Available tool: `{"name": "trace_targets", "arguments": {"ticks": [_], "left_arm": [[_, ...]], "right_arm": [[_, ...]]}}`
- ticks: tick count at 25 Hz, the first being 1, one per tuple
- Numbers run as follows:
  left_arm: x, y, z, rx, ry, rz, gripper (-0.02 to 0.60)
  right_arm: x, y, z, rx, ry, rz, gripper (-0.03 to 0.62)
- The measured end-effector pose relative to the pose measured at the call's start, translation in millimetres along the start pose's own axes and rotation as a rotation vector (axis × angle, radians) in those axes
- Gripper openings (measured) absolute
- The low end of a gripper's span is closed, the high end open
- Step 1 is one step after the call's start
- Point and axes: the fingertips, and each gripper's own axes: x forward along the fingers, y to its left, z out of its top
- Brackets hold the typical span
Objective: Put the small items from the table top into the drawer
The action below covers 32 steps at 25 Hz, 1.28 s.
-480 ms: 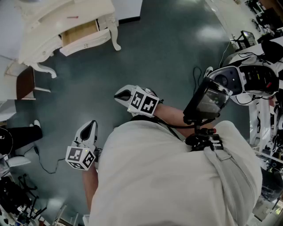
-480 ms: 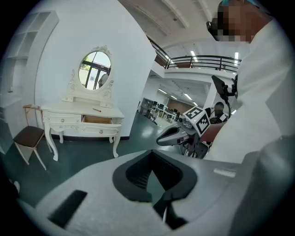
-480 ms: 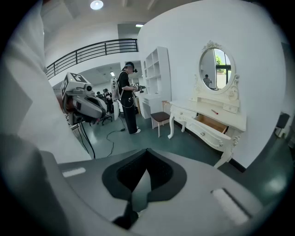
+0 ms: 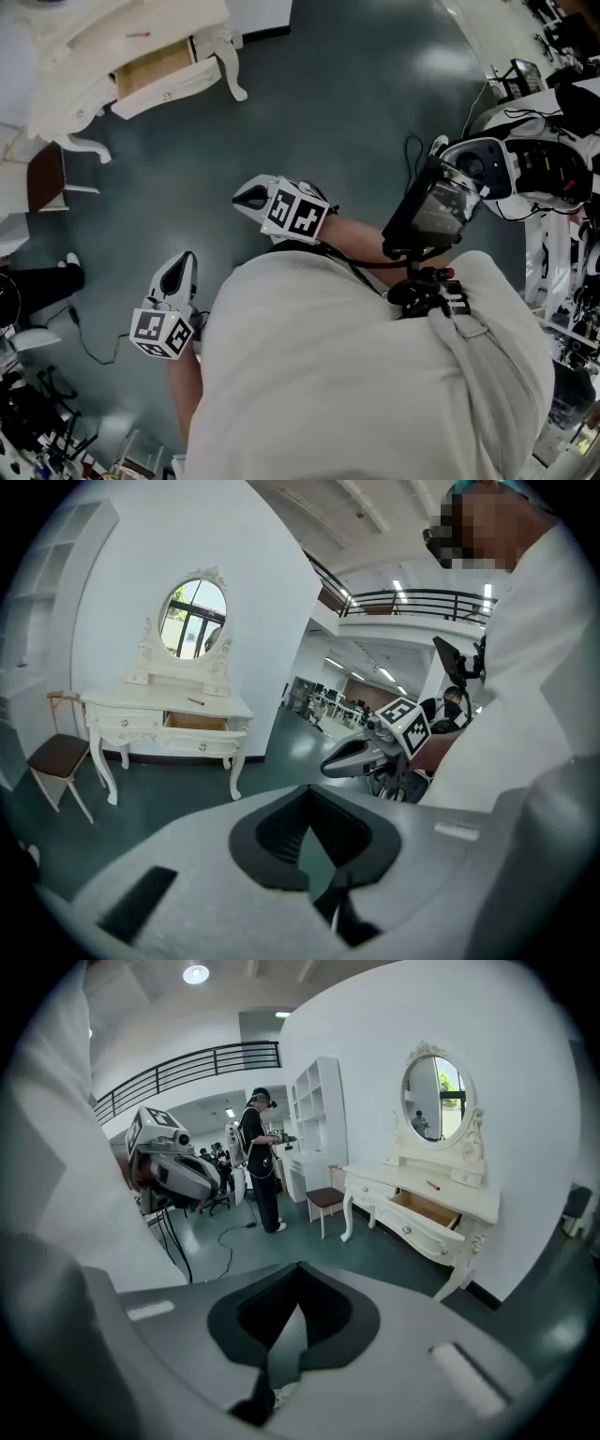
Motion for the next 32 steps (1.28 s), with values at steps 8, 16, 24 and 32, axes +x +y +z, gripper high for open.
{"name": "trace_targets", "arguments": {"ticks": [8,16,24,32], "left_arm": [[32.9,-32.9,11.1,-0.017,-0.014,0.037,0.002],[65.2,62.1,28.8,-0.030,0.006,0.022,0.002],[78.0,172.8,100.7,0.032,-0.042,-0.064,0.002],[55.1,277.4,143.5,0.109,-0.019,-0.122,0.002]], "right_arm": [[-40.0,-26.0,-24.2,-0.017,-0.024,0.006,0.029],[21.3,-97.4,-21.9,0.076,-0.013,-0.056,0.049],[82.5,-162.1,42.5,0.118,0.000,-0.173,0.046],[141.6,-239.9,115.0,0.116,0.012,-0.325,0.040]]}}
